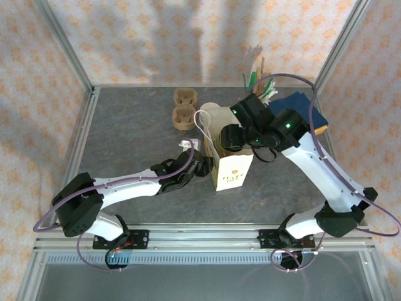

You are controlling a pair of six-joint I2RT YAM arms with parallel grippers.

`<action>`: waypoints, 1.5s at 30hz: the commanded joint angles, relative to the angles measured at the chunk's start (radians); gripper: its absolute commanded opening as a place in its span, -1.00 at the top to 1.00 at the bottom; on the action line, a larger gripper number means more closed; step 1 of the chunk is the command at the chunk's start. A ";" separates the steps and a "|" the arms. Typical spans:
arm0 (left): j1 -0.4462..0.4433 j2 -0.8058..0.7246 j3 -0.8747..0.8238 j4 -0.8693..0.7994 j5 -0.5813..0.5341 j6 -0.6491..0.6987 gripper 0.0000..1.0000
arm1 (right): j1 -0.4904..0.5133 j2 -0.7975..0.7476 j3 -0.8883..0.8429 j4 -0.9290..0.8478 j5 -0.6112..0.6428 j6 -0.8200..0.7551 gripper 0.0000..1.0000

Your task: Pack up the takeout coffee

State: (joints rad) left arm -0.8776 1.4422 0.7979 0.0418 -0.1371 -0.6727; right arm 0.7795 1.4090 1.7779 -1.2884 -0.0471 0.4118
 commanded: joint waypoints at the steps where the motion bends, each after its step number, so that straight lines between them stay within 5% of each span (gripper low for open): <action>1: -0.007 -0.011 0.014 0.008 -0.040 0.025 -0.30 | 0.006 0.009 -0.042 -0.020 0.045 0.006 -0.01; 17: -0.006 -0.109 -0.068 0.061 -0.158 0.156 -0.37 | 0.005 0.178 0.071 -0.019 0.034 -0.078 0.00; 26: 0.004 -0.144 -0.076 0.043 -0.212 0.181 -0.40 | 0.006 0.164 -0.024 -0.020 0.029 -0.023 0.08; 45: 0.030 -0.134 -0.127 0.101 -0.163 0.192 -0.42 | 0.043 0.133 -0.153 -0.022 -0.025 0.019 0.10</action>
State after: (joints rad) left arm -0.8505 1.3045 0.6811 0.1020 -0.2996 -0.4957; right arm 0.8173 1.5696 1.6421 -1.2942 -0.0860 0.4168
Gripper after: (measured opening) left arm 0.709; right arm 0.599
